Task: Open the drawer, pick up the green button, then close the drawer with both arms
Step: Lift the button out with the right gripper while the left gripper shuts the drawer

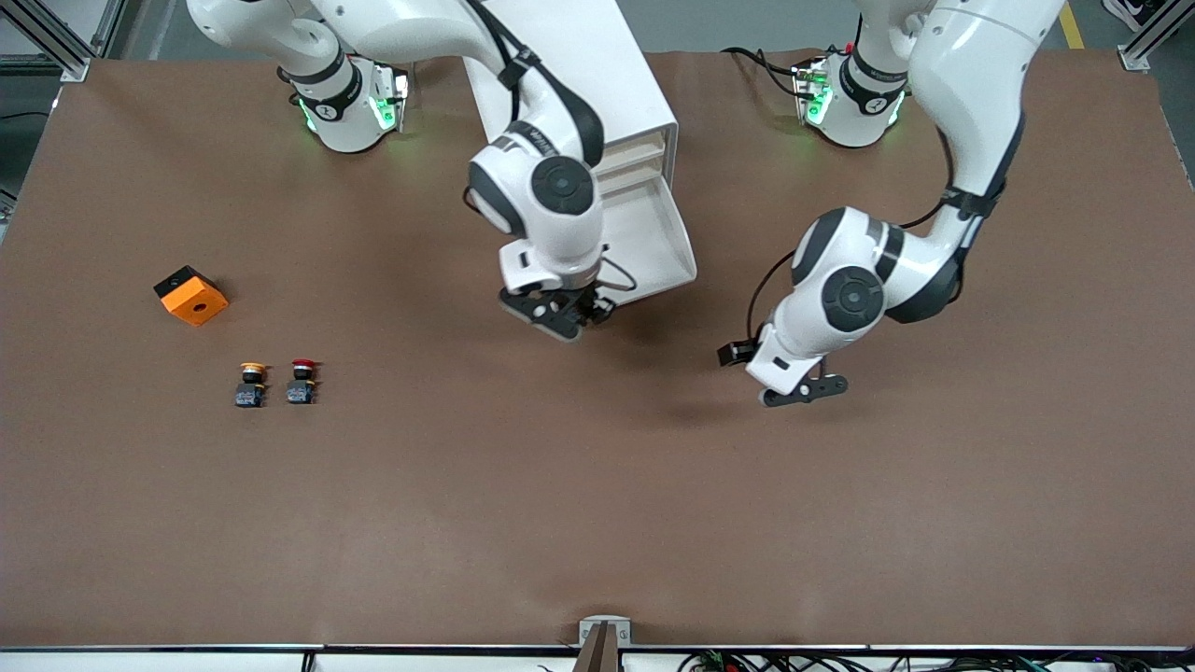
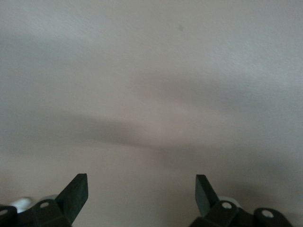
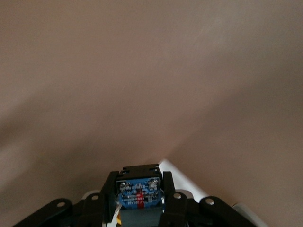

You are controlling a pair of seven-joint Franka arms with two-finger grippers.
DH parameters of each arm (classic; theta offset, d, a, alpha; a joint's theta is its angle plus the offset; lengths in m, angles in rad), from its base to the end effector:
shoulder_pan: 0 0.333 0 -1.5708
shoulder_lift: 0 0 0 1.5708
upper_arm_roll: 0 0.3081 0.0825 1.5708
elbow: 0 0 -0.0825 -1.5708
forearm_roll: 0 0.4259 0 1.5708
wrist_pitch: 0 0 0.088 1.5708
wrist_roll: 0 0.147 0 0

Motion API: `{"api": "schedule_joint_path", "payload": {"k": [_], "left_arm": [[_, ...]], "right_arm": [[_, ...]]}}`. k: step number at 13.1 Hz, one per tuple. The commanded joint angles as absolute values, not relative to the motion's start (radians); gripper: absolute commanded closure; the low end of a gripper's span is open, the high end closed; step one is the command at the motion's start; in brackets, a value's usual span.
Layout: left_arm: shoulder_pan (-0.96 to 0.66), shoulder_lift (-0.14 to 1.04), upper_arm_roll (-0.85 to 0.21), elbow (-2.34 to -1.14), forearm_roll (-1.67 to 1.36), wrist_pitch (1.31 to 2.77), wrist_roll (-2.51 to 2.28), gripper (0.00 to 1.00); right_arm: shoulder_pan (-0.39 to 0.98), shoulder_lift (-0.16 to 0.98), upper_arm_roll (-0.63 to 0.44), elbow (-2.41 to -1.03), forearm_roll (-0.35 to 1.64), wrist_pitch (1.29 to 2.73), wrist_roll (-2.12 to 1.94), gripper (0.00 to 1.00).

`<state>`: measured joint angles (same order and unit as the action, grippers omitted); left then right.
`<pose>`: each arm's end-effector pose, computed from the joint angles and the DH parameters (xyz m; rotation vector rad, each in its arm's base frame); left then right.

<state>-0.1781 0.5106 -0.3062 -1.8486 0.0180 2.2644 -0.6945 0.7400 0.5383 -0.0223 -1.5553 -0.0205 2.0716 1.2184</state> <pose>0.5840 -0.3046 0.1776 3.0413 0.3509 -0.2065 0.5454 0.4758 0.2653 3.0150 -0.7500 0.0183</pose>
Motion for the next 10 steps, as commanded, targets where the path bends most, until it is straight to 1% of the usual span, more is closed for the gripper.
{"api": "schedule_joint_path", "payload": {"k": [1, 4, 6, 10], "left_arm": [[-0.228, 0.547, -0.311, -1.827, 0.000, 2.290, -0.773, 0.00], [-0.291, 0.564, -0.324, -1.822, -0.061, 2.287, -0.795, 0.00], [-0.325, 0.577, -0.324, -1.824, -0.081, 2.280, -0.822, 0.00], [-0.391, 0.598, -0.330, -1.825, -0.083, 2.205, -0.969, 0.00]], "right_arm": [[0.623, 0.459, -0.005, -1.603, -0.023, 2.029, 1.024, 1.00], [0.501, 0.408, -0.005, -1.687, -0.023, 2.043, 0.801, 1.00], [0.437, 0.391, -0.005, -1.742, -0.023, 2.084, 0.695, 1.00], [0.315, 0.368, -0.003, -1.905, -0.021, 2.281, 0.484, 1.00]]}}
